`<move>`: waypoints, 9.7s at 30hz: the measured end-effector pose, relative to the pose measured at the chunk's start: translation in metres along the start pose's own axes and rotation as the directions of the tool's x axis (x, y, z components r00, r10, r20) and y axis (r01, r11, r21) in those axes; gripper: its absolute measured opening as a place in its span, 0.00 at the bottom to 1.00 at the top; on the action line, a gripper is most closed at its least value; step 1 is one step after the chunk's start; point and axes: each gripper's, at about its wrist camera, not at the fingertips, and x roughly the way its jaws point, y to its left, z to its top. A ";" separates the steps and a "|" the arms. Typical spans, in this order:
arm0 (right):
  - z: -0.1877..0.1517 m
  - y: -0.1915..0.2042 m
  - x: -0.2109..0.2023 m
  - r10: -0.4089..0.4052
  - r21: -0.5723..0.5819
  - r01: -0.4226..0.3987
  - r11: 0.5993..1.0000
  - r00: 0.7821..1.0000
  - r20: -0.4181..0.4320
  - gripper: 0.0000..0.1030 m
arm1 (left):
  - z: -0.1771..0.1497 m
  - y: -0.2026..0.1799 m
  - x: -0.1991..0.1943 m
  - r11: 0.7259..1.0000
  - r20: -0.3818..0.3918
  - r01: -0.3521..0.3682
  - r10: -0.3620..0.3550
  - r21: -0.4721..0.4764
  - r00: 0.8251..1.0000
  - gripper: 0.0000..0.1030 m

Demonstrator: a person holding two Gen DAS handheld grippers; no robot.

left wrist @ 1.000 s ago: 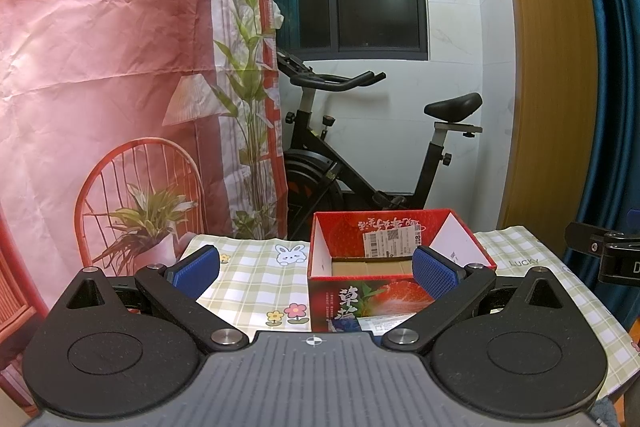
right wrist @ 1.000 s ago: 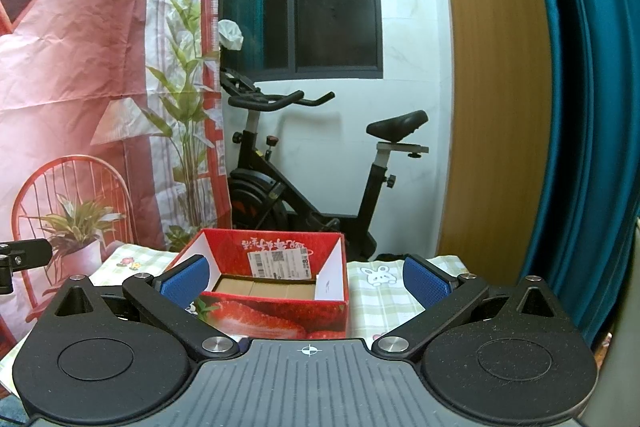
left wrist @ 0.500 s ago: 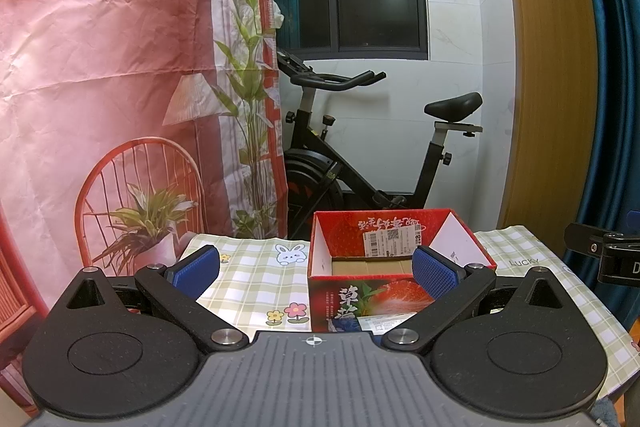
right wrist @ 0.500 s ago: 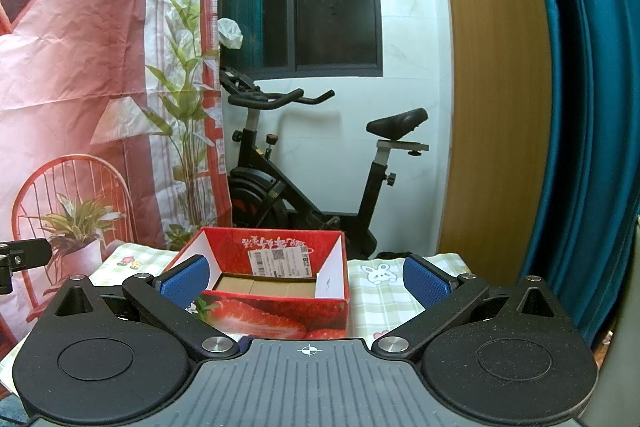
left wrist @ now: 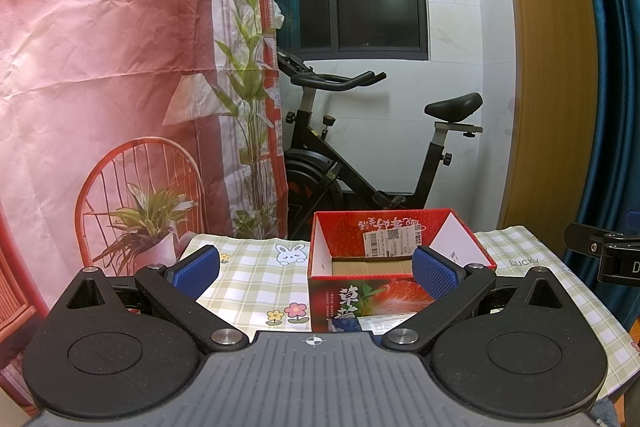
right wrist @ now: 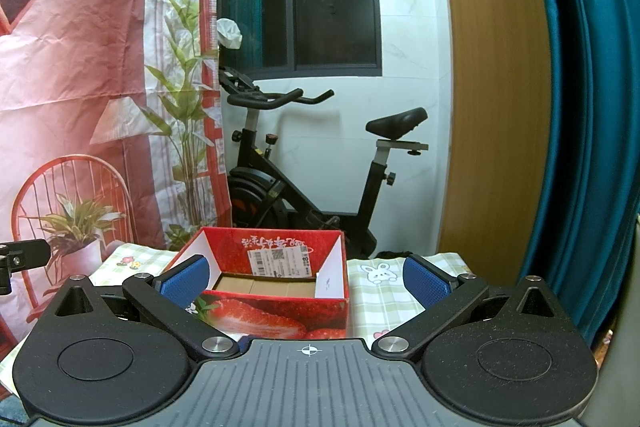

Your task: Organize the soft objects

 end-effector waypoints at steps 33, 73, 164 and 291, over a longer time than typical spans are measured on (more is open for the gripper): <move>-0.019 -0.018 0.036 0.081 0.045 -0.084 0.995 0.994 0.071 1.00 | -0.008 0.015 0.033 0.997 -0.006 0.044 -0.045 -0.065 0.999 1.00; -0.152 -0.004 0.141 0.204 0.097 -0.181 0.979 0.905 -0.373 0.87 | -0.128 0.019 0.144 0.966 -0.448 0.150 -0.231 -0.209 0.863 0.69; -0.051 0.001 0.309 0.322 0.046 -0.322 0.946 0.909 -0.264 0.37 | -0.018 0.013 0.302 0.932 -0.329 0.299 -0.353 -0.203 0.876 0.49; -0.070 0.026 0.230 0.384 -0.017 -0.390 0.921 0.914 -0.133 0.45 | -0.038 0.026 0.236 0.913 -0.260 0.361 -0.401 -0.191 0.878 0.52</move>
